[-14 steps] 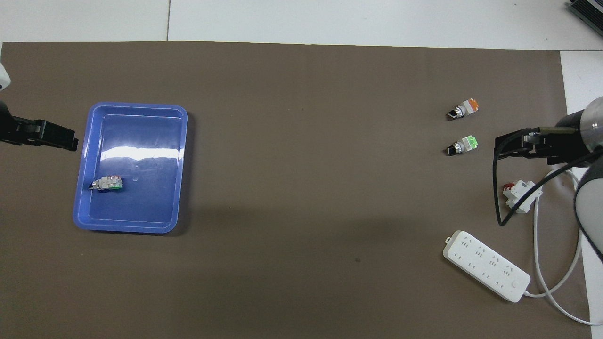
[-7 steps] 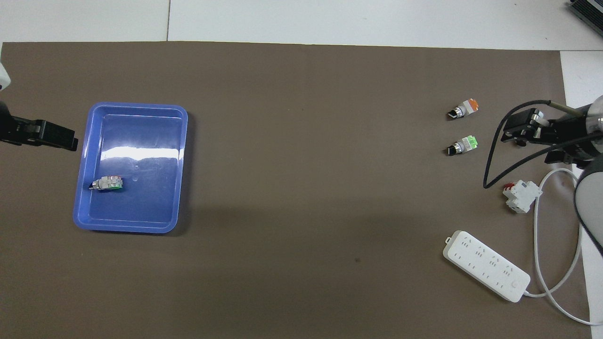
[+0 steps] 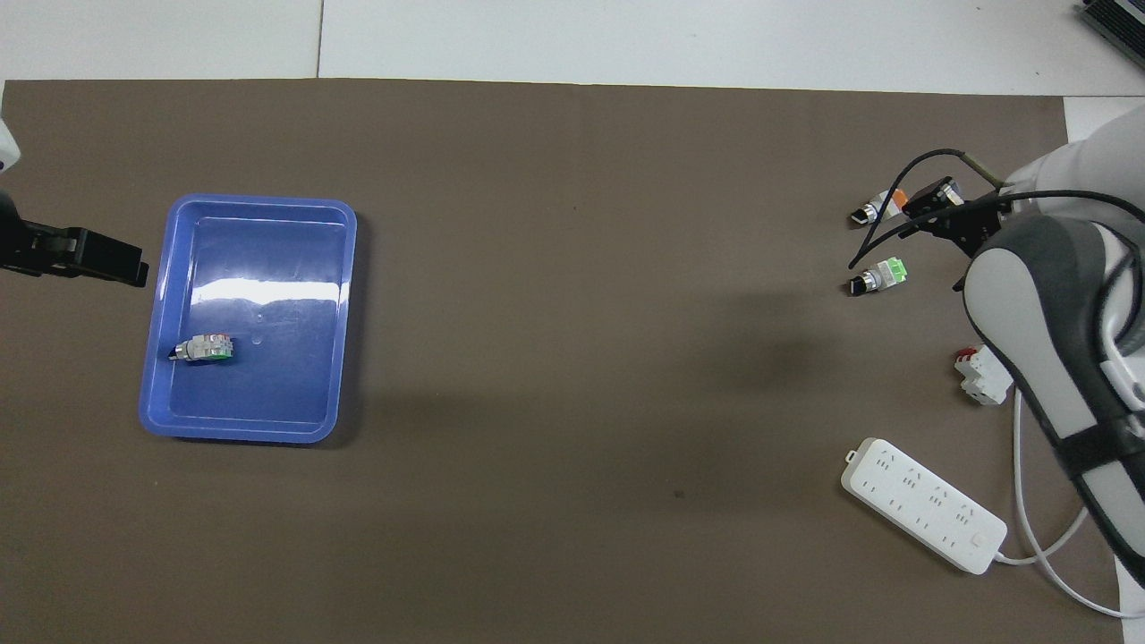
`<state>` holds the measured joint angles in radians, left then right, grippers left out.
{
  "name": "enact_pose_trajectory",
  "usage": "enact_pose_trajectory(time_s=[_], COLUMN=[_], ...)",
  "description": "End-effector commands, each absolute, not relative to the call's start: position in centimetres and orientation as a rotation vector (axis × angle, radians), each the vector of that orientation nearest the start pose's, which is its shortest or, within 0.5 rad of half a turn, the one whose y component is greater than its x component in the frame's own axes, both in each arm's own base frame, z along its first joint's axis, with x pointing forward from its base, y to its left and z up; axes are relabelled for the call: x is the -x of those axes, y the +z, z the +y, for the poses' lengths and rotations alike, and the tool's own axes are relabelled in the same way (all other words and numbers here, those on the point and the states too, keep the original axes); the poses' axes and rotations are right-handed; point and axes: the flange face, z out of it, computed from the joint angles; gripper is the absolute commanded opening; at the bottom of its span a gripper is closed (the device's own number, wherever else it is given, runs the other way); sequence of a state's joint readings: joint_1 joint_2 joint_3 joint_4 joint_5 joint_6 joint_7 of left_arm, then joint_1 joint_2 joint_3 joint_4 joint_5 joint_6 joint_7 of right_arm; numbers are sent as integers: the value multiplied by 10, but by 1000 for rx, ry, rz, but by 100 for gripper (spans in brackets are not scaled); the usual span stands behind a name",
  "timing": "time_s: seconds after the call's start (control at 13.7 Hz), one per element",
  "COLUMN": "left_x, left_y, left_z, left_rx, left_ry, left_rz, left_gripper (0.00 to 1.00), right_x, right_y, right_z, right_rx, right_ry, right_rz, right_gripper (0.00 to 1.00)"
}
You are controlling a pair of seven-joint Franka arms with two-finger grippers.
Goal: Turn and place switch with both arms
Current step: 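Move the right gripper over the green-topped switch and lower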
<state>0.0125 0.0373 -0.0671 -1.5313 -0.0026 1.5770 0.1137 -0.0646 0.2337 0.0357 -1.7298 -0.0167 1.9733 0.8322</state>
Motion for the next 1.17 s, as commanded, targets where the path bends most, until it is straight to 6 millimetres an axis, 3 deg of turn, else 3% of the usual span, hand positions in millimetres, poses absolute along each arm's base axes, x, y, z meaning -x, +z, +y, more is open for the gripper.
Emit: enact_pose_trajectory(time_s=[0.0, 0.22, 0.44, 0.73, 0.95, 1.09], left_x=[-557, -557, -557, -557, -557, -557], left_y=[623, 623, 623, 623, 623, 623], left_z=[-29, -29, -29, -29, -29, -29], left_rx=[3142, 3142, 3142, 3142, 3142, 3142], left_ry=[-20, -20, -20, -20, -20, -20], left_rz=[251, 251, 251, 251, 251, 251], left_gripper=[100, 100, 100, 100, 100, 100], right_x=[-645, -653, -656, -659, -659, -657], right_y=[400, 355, 328, 310, 293, 289], right_z=[-34, -53, -65, -67, -79, -79], right_rx=[2782, 2728, 2689, 2630, 2609, 2502], right_ry=[19, 46, 72, 79, 83, 135], right_rz=[1440, 1544, 1611, 1681, 1707, 1753], right_gripper=[90, 90, 90, 89, 88, 84])
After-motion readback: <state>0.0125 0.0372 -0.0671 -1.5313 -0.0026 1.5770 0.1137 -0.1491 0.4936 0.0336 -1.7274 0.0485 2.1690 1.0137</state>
